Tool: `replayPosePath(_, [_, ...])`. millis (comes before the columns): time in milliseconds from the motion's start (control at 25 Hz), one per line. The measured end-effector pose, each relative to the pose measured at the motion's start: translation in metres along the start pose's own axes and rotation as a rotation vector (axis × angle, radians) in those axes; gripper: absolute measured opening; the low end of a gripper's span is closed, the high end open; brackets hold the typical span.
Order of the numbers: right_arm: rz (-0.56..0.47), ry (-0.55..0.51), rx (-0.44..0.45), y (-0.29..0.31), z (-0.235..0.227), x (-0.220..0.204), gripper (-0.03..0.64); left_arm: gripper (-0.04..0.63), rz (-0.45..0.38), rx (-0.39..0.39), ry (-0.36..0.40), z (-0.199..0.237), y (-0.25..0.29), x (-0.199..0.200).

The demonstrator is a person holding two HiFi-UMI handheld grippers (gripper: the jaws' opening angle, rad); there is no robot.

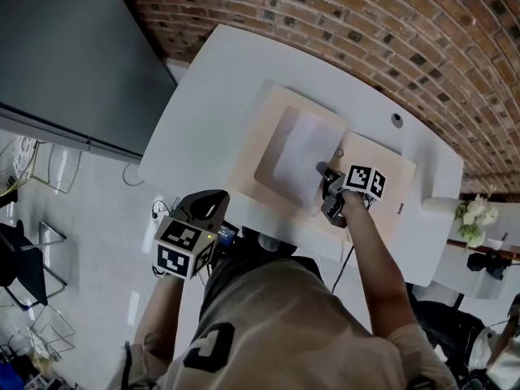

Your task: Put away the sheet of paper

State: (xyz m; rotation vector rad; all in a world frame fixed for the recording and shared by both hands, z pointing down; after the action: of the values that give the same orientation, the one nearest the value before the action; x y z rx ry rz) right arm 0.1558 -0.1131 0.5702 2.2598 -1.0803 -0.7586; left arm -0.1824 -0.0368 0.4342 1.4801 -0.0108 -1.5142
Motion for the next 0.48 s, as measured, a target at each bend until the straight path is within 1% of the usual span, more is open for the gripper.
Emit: replayPosePath(480, [-0.006, 0.015, 0.017, 0.0091, 0.0075, -0.0038, 0.023, 0.014, 0.004, -0.004, -0.006, 0.0005, -0.0006, -0.0028])
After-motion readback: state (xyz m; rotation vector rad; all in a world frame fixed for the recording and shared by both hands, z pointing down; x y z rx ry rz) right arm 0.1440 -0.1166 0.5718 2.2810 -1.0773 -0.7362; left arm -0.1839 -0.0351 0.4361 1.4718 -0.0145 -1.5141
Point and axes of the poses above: the fingertips, and each gripper's own axes: y forward along the fingers, z to its left, x out of its top, the point moved 8 cm from there along -y, backward along the fingers, and after that the axes turned 3 degrees about -z, right-handed, at the moved point
